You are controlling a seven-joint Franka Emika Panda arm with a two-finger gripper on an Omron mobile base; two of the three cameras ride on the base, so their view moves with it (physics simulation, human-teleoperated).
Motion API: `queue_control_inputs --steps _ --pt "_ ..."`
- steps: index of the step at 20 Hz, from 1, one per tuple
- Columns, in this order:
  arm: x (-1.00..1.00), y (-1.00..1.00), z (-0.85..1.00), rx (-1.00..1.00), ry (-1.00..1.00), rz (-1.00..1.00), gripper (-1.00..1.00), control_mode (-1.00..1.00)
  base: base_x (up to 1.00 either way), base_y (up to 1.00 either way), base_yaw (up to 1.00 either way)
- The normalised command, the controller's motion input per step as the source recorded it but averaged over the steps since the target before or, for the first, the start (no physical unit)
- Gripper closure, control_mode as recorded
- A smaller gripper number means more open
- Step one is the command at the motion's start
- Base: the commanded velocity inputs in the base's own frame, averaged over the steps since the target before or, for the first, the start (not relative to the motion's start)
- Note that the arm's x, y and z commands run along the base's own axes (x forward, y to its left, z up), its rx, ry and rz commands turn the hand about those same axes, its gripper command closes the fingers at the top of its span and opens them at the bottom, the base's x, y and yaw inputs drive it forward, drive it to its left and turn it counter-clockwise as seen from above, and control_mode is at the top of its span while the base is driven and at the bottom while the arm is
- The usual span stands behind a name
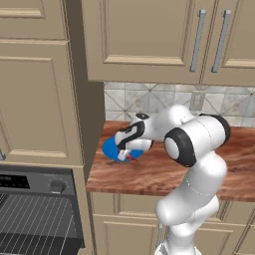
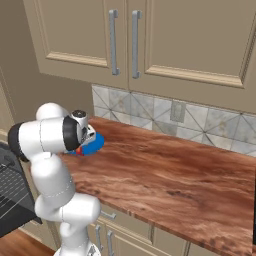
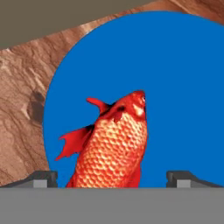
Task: Take the fish from the oven and place it on the plate on the counter.
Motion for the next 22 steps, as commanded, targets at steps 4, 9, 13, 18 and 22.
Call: queue_control_inputs --steps 4,9,13,18,22 --pt "-0.18 0.0 -0.03 -0.01 -0.01 0.16 -1.0 -1.0 0.0 0.0 0.0" --pt "0.09 0.0 0.3 -0.03 -0.06 0.04 -1.0 -1.0 0.0 0.0 0.0" --pt "0.07 0.0 0.68 0.0 -0.02 0.0 -1.0 -1.0 0.0 0.0 0.0" --pt "-0.46 -0.01 0.7 0.0 0.01 0.0 -1.0 -1.0 0.0 0.0 0.0" --pt "-1.0 -0.18 0.05 0.07 0.0 0.0 -1.0 -1.0 0.0 0.0 0.0"
